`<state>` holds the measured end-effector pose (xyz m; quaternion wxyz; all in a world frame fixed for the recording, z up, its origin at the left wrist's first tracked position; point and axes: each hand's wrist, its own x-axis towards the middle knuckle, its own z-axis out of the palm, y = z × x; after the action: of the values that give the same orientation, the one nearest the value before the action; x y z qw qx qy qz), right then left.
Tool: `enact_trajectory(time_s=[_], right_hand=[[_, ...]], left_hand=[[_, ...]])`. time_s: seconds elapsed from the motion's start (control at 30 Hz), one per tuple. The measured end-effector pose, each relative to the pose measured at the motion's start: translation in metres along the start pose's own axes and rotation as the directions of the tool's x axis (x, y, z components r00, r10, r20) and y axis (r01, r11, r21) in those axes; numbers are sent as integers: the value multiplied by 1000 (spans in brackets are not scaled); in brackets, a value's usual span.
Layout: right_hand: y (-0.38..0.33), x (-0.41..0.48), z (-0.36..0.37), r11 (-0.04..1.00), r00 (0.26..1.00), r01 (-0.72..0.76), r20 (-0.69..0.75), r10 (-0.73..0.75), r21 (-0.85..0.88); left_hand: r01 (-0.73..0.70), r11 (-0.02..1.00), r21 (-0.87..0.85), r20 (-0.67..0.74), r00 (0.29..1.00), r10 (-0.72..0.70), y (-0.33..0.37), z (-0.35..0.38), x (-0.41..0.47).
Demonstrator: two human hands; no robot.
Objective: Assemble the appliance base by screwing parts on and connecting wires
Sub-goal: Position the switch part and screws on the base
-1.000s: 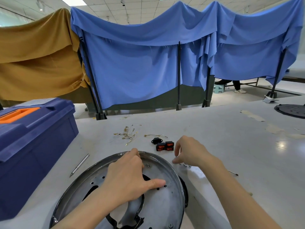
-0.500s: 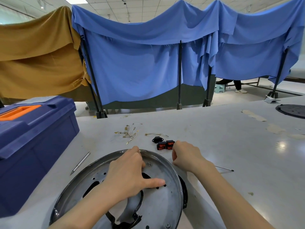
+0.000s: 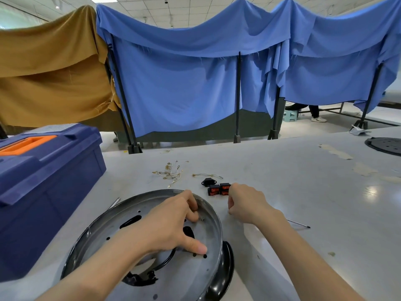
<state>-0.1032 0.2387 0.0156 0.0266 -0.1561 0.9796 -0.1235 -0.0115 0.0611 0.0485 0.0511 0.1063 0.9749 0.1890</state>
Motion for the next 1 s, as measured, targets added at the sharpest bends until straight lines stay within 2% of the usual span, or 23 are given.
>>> enact_trajectory(time_s=[0.2, 0.47, 0.6, 0.7, 0.77, 0.83, 1.0], right_hand=[[-3, 0, -21, 994, 995, 1, -101, 9, 105], [-7, -2, -32, 981, 980, 42, -198, -3, 192], [-5, -3, -36, 974, 977, 45, -215, 4, 223], [-2, -4, -39, 965, 972, 55, -234, 7, 256], [0, -5, -42, 957, 972, 61, -236, 8, 284], [2, -7, -44, 952, 972, 64, -236, 8, 298], [4, -9, -47, 952, 969, 69, -247, 7, 297]], left_hand=[[-10, 995, -104, 104, 994, 20, -1, -4, 3], [-79, 994, 75, 183, 981, 64, 4, -8, 5], [-78, 993, 94, 169, 984, 61, 4, -6, 5], [-98, 993, 64, 36, 995, 95, 8, 0, 2], [-124, 992, -36, -120, 986, 118, 16, 5, -5], [-117, 988, -99, -188, 977, 97, 25, 9, -14], [-51, 974, 220, -93, 993, 73, 33, 28, -30]])
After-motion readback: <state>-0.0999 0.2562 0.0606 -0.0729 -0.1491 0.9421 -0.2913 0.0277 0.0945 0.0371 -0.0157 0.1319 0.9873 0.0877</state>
